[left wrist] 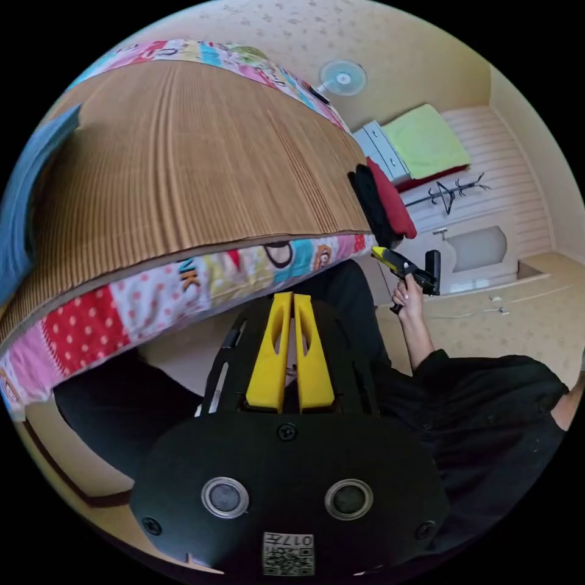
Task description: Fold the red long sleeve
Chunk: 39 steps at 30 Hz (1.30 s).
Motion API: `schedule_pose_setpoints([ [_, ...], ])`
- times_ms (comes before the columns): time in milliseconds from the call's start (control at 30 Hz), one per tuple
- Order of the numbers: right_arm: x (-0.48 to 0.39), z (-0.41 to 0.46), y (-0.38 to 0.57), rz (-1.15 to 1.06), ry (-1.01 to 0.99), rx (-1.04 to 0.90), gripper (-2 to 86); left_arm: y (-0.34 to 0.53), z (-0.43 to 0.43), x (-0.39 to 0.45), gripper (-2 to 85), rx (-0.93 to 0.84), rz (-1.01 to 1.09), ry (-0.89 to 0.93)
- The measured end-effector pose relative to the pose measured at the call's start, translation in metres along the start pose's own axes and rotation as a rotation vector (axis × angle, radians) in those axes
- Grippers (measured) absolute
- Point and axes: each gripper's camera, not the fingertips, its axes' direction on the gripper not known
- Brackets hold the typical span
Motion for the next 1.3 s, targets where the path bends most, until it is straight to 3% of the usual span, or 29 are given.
schedule_pose_setpoints([
  [67, 0.034, -0.031, 0.004, 0.076, 0.040, 0.158, 12.6, -0.012, -0.001, 0.021, -1.0, -0.003, 0.037, 0.000],
  [167, 0.062, -0.081, -0.012, 0.059, 0.069, 0.400, 15.4, -0.022, -0.016, 0.028, -1.0, 0.049, -0.005, 0.065],
  [233, 0.074, -0.100, -0.034, 0.069, 0.124, 0.483, 16.0, -0.023, -0.044, 0.010, -1.0, 0.167, -0.094, 0.226],
  [333, 0.094, -0.106, -0.080, 0.171, 0.252, 0.514, 15.5, -0.026, -0.080, -0.017, -1.0, 0.264, -0.157, 0.363],
  [433, 0.107, -0.086, -0.126, 0.237, 0.222, 0.428, 10.7, -0.020, -0.122, -0.034, -1.0, 0.360, -0.201, 0.419],
  [633, 0.001, -0.084, -0.151, 0.040, 0.256, 0.533, 2.7, -0.006, -0.206, -0.053, -1.0, 0.529, -0.180, 0.562],
  [800, -0.144, -0.016, -0.134, -0.269, 0.290, 0.447, 1.5, 0.005, -0.249, -0.089, -1.0, 0.587, -0.216, 0.631],
  [900, -0.210, 0.064, -0.083, -0.429, 0.191, 0.297, 3.1, 0.013, -0.262, -0.108, -1.0, 0.645, -0.222, 0.718],
  [1067, -0.235, 0.227, 0.020, -0.583, -0.005, -0.309, 3.0, 0.016, -0.263, -0.139, -0.9, 0.661, -0.259, 0.808],
  [1200, -0.208, 0.202, 0.044, -0.492, -0.113, -0.274, 4.9, 0.015, -0.264, -0.158, -0.9, 0.678, -0.268, 0.853],
  [1300, -0.179, 0.143, 0.023, -0.368, -0.016, -0.082, 9.6, 0.009, -0.264, -0.170, -0.9, 0.675, -0.273, 0.850],
])
